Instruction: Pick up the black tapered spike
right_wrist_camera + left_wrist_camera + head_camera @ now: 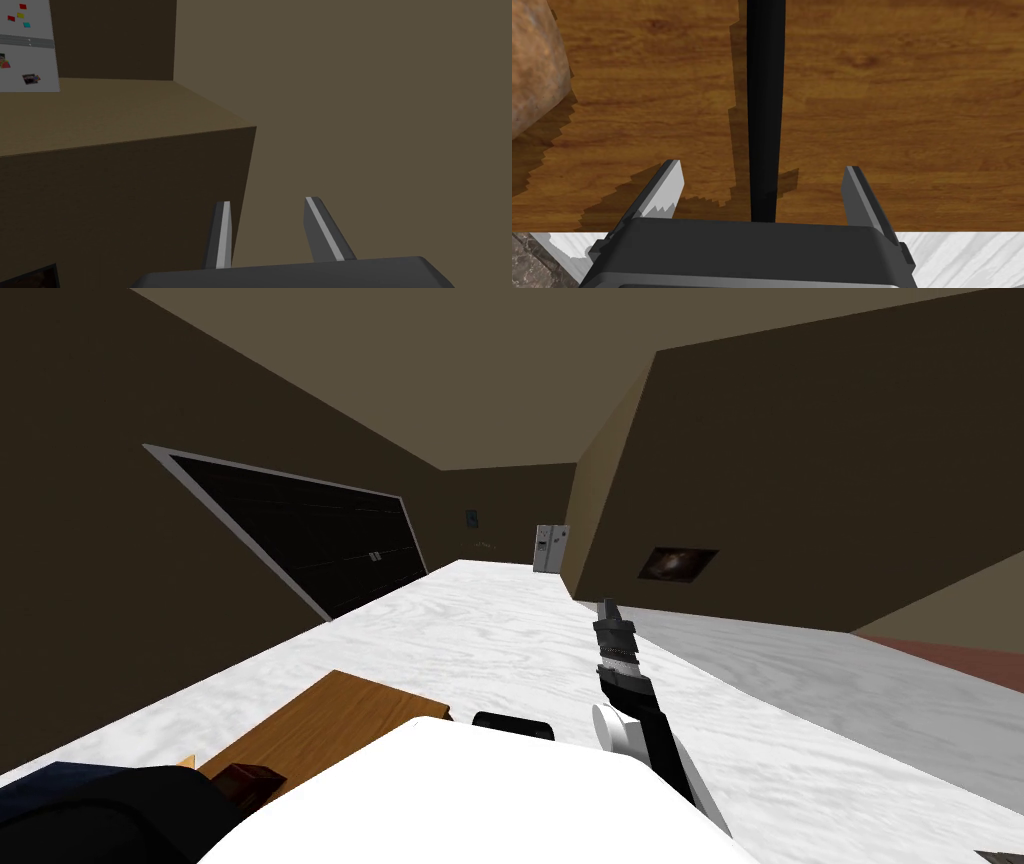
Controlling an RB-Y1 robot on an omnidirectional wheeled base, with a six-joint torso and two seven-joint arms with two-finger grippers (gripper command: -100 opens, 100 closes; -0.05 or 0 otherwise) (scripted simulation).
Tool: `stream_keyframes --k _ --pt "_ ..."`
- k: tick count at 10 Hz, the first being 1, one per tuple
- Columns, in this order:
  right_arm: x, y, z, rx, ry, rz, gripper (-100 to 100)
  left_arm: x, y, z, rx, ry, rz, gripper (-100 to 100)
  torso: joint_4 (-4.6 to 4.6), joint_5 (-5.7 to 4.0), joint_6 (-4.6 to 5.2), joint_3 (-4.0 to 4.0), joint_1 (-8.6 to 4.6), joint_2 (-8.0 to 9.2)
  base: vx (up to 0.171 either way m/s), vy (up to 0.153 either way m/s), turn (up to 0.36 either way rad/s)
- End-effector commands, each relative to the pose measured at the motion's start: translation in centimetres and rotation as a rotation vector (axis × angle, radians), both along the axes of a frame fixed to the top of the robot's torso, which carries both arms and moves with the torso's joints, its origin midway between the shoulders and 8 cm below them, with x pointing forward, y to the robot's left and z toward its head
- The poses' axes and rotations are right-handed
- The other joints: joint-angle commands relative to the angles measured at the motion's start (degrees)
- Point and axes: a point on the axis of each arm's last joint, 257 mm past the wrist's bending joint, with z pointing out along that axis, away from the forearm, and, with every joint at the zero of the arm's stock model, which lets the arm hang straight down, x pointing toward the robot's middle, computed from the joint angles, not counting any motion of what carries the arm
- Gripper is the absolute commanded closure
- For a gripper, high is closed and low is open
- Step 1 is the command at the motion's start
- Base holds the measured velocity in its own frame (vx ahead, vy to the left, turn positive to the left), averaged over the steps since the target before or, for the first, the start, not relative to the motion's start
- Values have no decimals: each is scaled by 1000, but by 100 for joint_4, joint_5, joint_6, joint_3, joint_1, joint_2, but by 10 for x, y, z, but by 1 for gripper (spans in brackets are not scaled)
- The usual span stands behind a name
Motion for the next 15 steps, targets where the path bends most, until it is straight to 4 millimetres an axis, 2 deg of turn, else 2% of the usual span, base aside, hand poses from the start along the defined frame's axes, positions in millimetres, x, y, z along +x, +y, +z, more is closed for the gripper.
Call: stream_keyframes --k 1,2,5,7,8,12,13,14,15 --pt "0 0 0 0 0 0 0 0 0 0 0 0 0 0 0 0 0 0 0 0 0 0 0" --pt "0 0 0 0 0 0 0 0 -3 -8 0 -4 11 -100 1 -2 0 3 -6 5 -18 6 -83" --pt "0 0 0 0 0 0 0 1 -9 -23 0 -9 31 -100 5 -1 0 14 -4 23 -40 10 -81" --pt "0 0 0 0 0 0 0 2 -10 -23 0 -9 33 -100 5 -1 0 13 -6 22 -22 6 -23" --pt "0 0 0 0 0 0 0 2 -11 -24 0 -9 33 100 4 -2 -1 10 -7 16 0 0 0" --pt "0 0 0 0 0 0 0 1 -10 -24 0 -8 33 100 3 -1 1 5 -8 8 0 0 0" --pt "0 0 0 0 0 0 0 1 -10 -24 0 -8 33 0 3 -2 1 5 -8 7 0 0 0" --pt "0 0 0 0 0 0 0 1 -6 -15 0 -7 21 100 3 -2 1 5 -8 7 31 -7 104" --pt "0 0 0 0 0 0 0 1 -4 -10 1 -5 14 100 0 -5 -3 0 -11 -1 44 -11 122"
